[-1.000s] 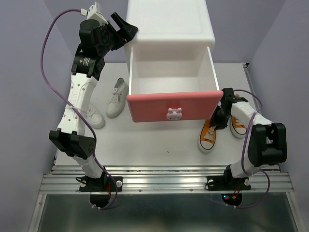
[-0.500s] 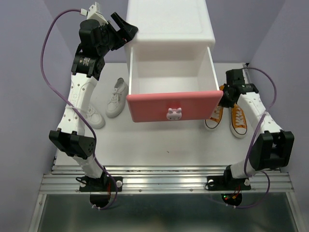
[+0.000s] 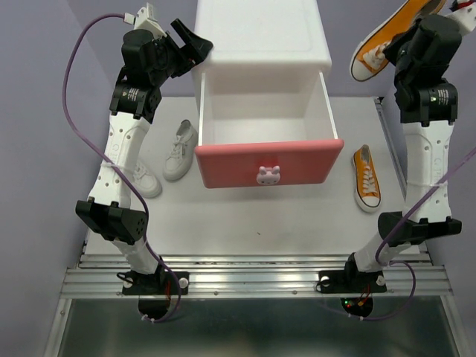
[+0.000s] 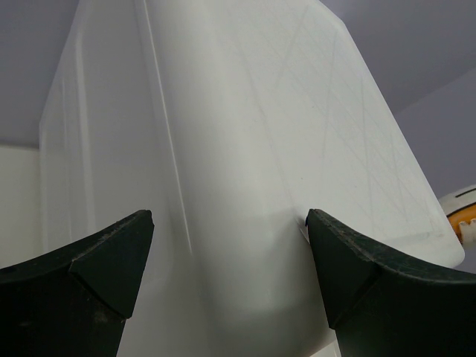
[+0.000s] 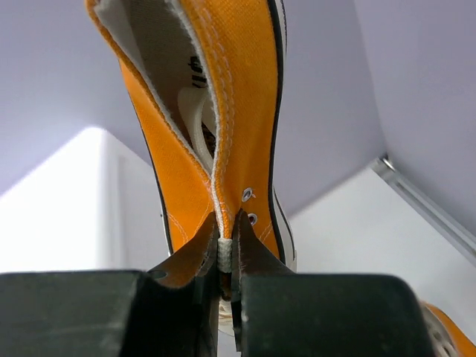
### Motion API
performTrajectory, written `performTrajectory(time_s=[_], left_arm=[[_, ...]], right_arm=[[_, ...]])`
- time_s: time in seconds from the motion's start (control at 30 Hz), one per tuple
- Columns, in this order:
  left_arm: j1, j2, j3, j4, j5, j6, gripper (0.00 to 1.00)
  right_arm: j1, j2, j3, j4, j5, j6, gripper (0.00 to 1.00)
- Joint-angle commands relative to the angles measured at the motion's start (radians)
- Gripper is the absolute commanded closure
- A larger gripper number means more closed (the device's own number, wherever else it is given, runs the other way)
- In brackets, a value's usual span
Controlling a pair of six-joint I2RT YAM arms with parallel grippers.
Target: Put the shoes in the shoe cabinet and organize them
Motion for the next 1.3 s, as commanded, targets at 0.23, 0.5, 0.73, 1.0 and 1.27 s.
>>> performTrajectory(time_s=[0.23, 0.5, 0.73, 1.0, 1.27], left_arm=[[0.019, 0.072, -0.072, -0.305, -0.058, 0.105, 0.06], [0.017, 0.081, -0.066, -0.299, -0.048, 0.102, 0.06], [0.017, 0.089, -0.052, -0.313, -0.055, 0.108, 0.06], [0.017, 0.079, -0.074, -0.313, -0.058, 0.105, 0.06], [0.014, 0.064, -0.098, -0.304, -0.065, 0.099, 0.06]], right_arm=[[-0.009, -0.009, 0.156, 0.486, -0.406, 0.182, 0.99], [-0.009, 0.067, 0.231, 0.681, -0.709, 0.47, 0.99], [0.211, 0.099, 0.251, 0.554, -0.847, 0.402, 0.99], [0.417, 0.041, 0.148, 0.416, -0.824, 0.277, 1.0], [0.613, 0.038, 0.124, 0.2, -0.728, 0.095, 0.99]])
